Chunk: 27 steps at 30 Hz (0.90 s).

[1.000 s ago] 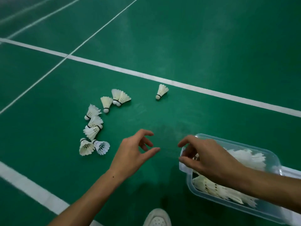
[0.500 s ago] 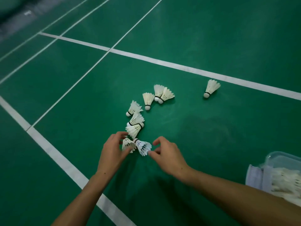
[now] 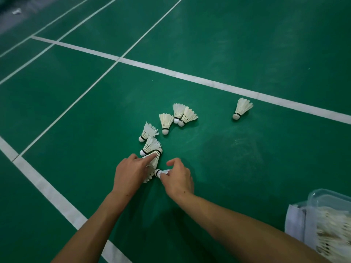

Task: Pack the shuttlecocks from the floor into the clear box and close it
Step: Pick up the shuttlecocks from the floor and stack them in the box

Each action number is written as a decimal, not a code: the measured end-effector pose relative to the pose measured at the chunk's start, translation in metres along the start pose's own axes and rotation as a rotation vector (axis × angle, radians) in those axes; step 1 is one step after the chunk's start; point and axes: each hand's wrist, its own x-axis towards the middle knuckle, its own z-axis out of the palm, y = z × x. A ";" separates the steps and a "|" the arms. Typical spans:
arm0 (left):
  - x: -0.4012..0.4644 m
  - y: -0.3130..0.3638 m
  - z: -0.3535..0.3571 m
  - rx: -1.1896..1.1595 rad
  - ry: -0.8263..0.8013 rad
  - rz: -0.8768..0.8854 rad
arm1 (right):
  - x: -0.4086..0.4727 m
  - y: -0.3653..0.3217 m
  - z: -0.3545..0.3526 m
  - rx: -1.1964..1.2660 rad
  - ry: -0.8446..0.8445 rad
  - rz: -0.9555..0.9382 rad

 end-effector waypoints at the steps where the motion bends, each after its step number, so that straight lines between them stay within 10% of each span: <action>1: 0.004 0.001 0.000 -0.015 -0.003 -0.027 | -0.003 0.006 -0.008 -0.013 -0.005 -0.013; 11: 0.002 0.044 -0.046 -0.428 -0.013 -0.118 | -0.061 0.070 -0.158 -0.021 0.007 -0.156; 27: -0.048 0.327 -0.170 -0.863 -0.057 0.524 | -0.254 0.204 -0.365 0.049 0.419 -0.109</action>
